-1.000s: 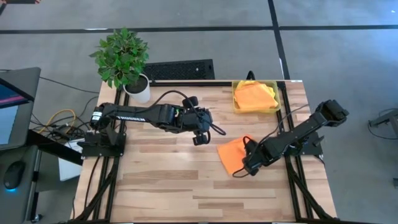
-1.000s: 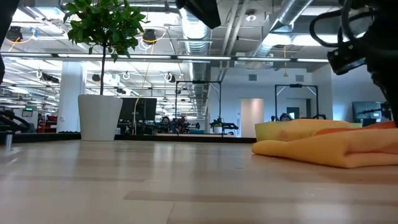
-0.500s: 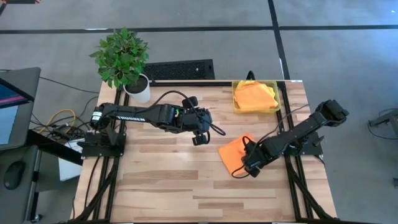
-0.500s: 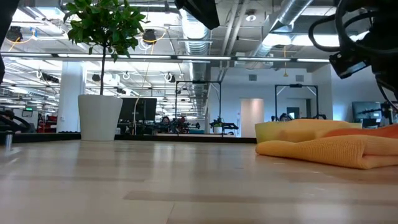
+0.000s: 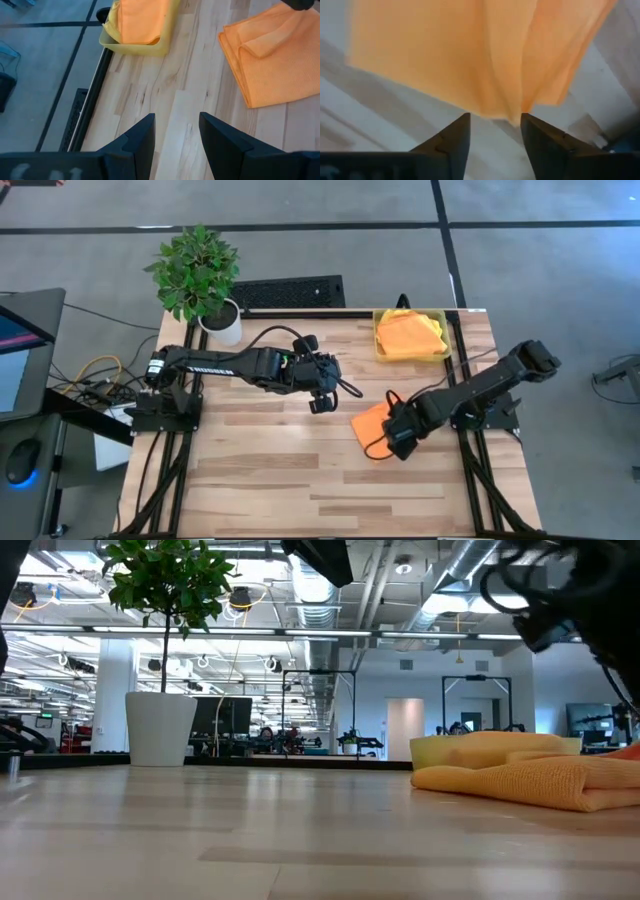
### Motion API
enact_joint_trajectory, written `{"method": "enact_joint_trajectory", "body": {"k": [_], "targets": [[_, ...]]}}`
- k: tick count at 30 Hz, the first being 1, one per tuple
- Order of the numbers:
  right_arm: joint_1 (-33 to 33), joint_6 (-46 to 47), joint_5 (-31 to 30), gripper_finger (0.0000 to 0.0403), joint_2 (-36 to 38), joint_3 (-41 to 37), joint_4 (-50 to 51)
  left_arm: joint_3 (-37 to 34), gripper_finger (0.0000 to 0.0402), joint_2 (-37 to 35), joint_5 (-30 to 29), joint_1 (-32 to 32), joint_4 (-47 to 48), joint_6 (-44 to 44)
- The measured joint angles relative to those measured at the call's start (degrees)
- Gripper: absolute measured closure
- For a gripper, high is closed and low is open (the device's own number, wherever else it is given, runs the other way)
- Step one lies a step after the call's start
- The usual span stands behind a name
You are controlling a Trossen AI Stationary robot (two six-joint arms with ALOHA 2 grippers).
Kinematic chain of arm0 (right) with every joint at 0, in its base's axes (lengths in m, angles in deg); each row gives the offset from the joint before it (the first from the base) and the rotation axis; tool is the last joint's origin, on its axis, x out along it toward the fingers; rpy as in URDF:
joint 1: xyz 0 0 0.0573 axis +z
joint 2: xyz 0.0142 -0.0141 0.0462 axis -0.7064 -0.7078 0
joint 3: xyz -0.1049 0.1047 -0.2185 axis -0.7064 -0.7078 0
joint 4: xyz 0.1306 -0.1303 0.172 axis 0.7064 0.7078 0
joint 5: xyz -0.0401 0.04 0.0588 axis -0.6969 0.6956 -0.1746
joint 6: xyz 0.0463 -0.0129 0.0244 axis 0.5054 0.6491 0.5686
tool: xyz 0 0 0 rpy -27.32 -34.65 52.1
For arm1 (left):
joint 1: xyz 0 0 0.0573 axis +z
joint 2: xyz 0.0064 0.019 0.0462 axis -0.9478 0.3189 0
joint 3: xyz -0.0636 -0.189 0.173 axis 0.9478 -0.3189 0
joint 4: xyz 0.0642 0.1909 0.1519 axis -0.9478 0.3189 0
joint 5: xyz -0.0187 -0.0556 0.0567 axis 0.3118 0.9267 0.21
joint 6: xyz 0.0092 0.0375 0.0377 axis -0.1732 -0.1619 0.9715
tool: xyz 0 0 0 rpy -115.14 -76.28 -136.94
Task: Fold microfiber towels
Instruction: Fold the orange microfiber towel
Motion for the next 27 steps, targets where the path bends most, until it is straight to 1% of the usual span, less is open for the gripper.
{"method": "enact_joint_trajectory", "body": {"k": [2,5,8,11,14,20,25,27], "targets": [[-0.92,-0.39,-1.80,0.0196,0.00,1.21,-0.58,-0.01,0.0255,0.00,-0.02,0.00,0.00,-0.02],[-1.46,-2.83,-6.65,0.0186,-0.06,1.04,-3.70,-0.01,0.0255,0.00,-0.02,0.01,0.00,-0.04],[-2.62,-7.32,-7.09,0.0182,-1.91,-0.36,-7.81,-0.01,0.0255,0.00,-0.02,0.00,0.11,-0.07],[-3.67,-8.03,-7.42,0.0183,-4.28,-1.58,-10.23,-0.01,0.0255,0.00,-0.02,0.00,0.65,-0.11],[-4.95,-7.72,-8.15,0.0187,-6.95,-1.85,-7.55,-0.01,0.0255,0.02,-0.02,0.01,0.87,-0.18],[-5.48,-7.82,-9.87,0.0193,-9.77,-1.79,-7.50,-0.01,0.0255,0.02,0.02,-0.01,1.24,-0.59],[-5.90,-7.45,-10.48,0.0193,-9.24,-1.79,-6.84,-0.01,0.0255,0.02,0.04,0.01,1.47,-0.98],[-6.15,-6.57,-12.36,0.0193,-7.87,-1.70,-5.51,-0.01,0.0255,0.02,0.07,0.00,1.78,-0.98]]}}
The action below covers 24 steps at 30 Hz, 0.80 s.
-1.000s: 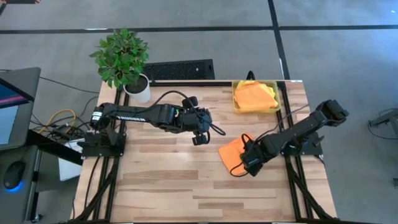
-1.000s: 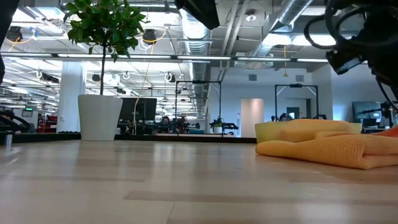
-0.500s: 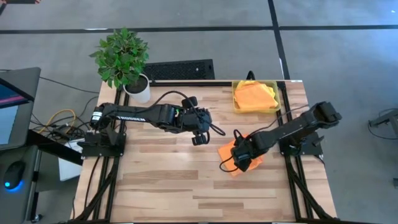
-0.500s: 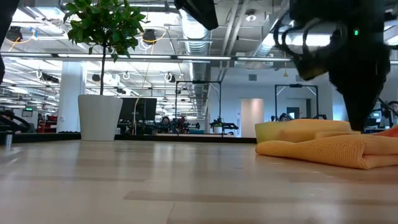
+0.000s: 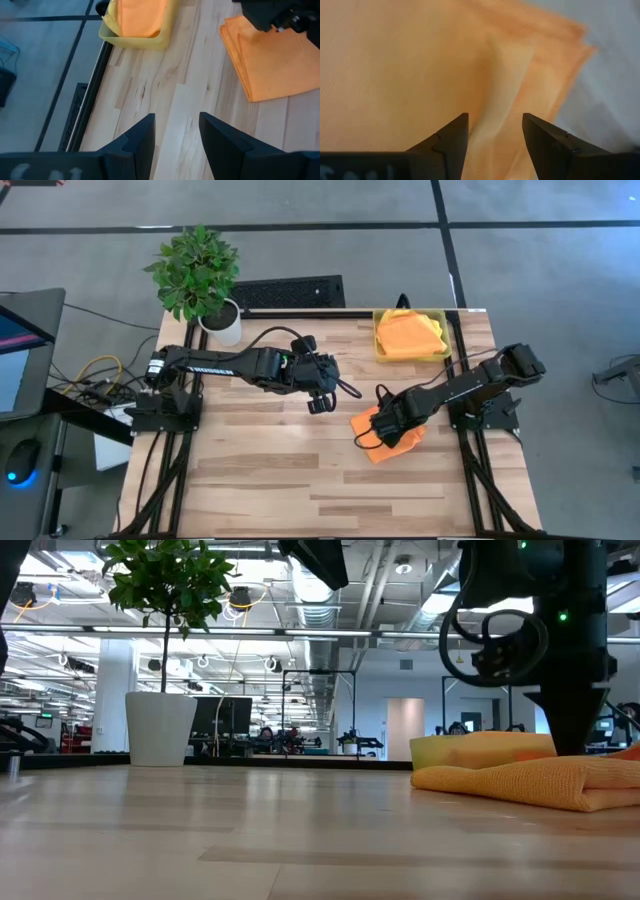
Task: Fold microfiber towels
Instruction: Fold the orange microfiber towel
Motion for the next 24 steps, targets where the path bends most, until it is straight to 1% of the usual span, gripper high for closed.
{"method": "enact_joint_trajectory", "body": {"k": [3,8,11,16,24], "targets": [[-0.81,1.13,-3.11,0.0193,0.99,-0.01,3.64,0.00,0.0255,0.00,0.03,-0.02,0.15,-0.02],[-3.43,0.10,-6.97,0.0194,0.98,-0.30,10.76,0.00,0.0255,0.00,0.09,-0.02,0.47,-0.25],[-5.00,-0.80,-9.28,0.0194,0.52,-0.74,11.68,0.00,0.0255,0.01,0.14,-0.01,1.04,-0.85],[-7.40,-1.91,-9.70,0.0194,0.62,-1.60,12.08,0.00,0.0255,0.02,0.27,-0.02,1.92,-1.38],[-9.83,-11.65,-9.20,0.0194,0.60,-2.85,8.19,0.00,0.0255,0.02,0.68,-0.02,1.90,-1.36]]}}
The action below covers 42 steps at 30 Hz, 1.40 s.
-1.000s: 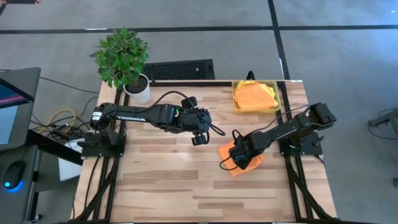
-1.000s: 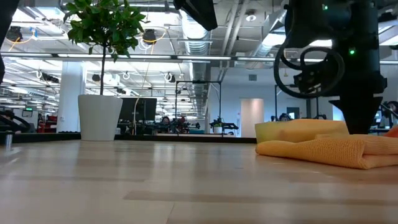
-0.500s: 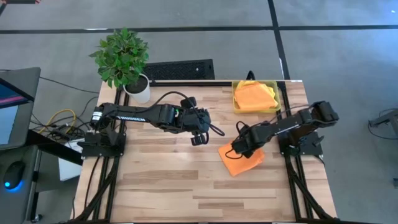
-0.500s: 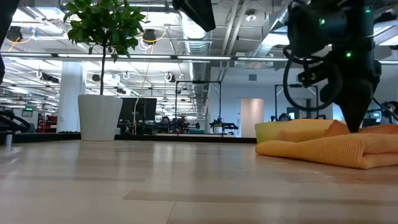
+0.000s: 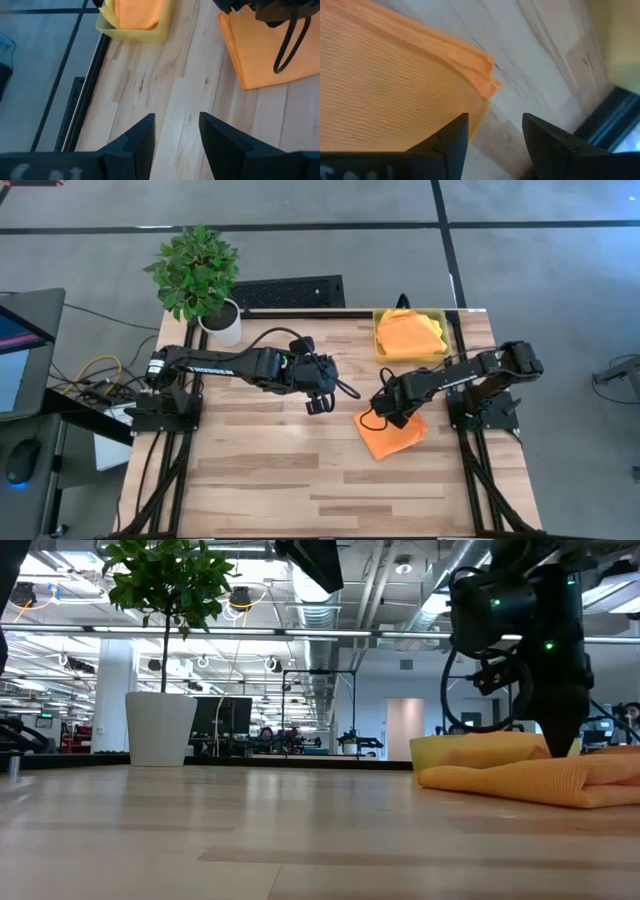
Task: Fold microfiber towels
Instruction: Fold the orange microfiber towel, then put the folded orange microfiber towel into the yellow bin
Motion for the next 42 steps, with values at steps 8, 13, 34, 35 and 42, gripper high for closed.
{"method": "enact_joint_trajectory", "body": {"k": [8,13,34,35,42], "targets": [[-1.20,-7.36,3.41,0.0194,0.01,0.00,-3.29,0.00,0.0255,0.00,1.05,0.02,0.00,-0.24],[-4.25,-10.04,4.67,0.0194,2.75,0.00,-2.42,0.00,0.0255,0.00,3.02,0.00,0.01,-0.36],[-18.05,-22.58,19.97,0.0194,5.85,-6.56,-14.72,0.00,0.0255,0.00,5.51,0.00,1.01,-0.72],[-18.14,-22.77,20.64,0.0194,5.65,-6.90,-15.64,0.00,0.0255,0.00,5.50,0.00,1.02,-0.48],[-18.33,-22.81,21.58,0.0194,4.92,-9.83,-20.59,0.00,0.0255,0.00,5.49,0.00,1.02,-0.22]]}}
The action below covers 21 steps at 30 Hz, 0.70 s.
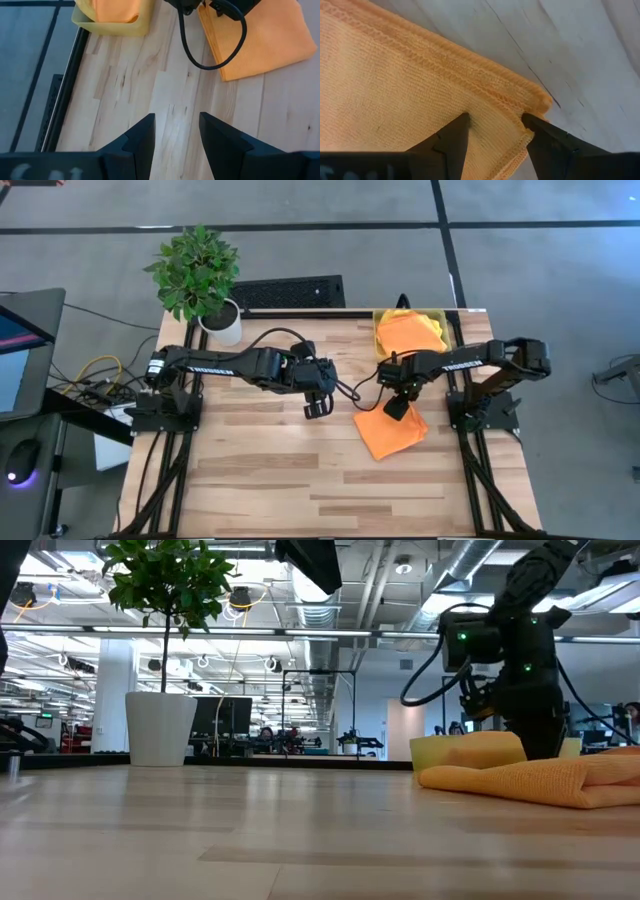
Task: Fold microfiber towels
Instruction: Put the folded orange microfiber towel into the yellow bin
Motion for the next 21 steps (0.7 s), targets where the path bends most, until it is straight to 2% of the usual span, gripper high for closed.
{"method": "enact_joint_trajectory", "body": {"k": [8,14,21], "targets": [[-0.17,0.08,-0.76,0.0194,0.03,1.11,1.79,0.00,0.0255,0.00,0.00,0.02,0.00,0.17],[0.09,0.62,-4.31,0.0194,0.37,4.64,5.88,0.00,0.0255,0.00,0.00,0.00,-0.01,0.48],[-0.83,0.65,-7.05,0.0194,0.12,3.76,6.03,0.00,0.0255,0.00,1.55,0.01,0.00,0.20]]}}
